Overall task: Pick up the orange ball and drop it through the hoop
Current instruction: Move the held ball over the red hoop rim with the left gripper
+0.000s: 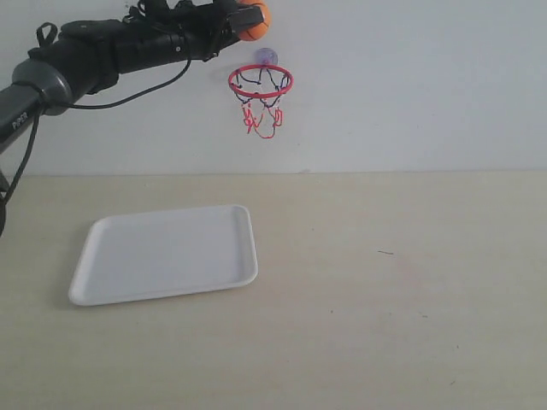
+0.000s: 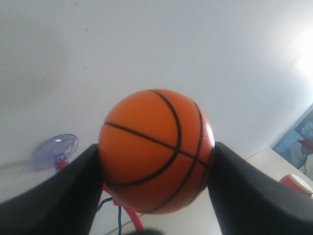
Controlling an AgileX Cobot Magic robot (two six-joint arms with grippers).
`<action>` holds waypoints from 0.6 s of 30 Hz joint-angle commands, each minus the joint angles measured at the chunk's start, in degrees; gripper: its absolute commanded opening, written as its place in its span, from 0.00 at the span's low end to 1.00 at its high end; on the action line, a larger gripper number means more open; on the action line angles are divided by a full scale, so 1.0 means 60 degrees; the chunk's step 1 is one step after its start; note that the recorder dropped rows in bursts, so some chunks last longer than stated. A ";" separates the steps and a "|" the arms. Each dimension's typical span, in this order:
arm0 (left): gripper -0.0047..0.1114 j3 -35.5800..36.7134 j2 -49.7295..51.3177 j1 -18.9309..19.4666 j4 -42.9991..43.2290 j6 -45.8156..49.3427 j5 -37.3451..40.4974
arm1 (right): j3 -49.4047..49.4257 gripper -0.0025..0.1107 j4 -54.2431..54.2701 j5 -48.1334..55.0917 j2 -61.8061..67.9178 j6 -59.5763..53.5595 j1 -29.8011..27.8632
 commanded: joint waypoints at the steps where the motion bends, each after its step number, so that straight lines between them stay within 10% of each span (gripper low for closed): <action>1: 0.08 -0.0049 0.0004 -0.0033 -0.0045 0.0059 -0.0090 | -0.0005 0.05 -0.0017 -0.0129 -0.0038 0.0000 -0.0020; 18: 0.16 -0.0049 0.0004 -0.0013 0.0958 -0.0280 0.0296 | -0.0005 0.05 -0.0017 -0.0129 -0.0038 0.0000 -0.0020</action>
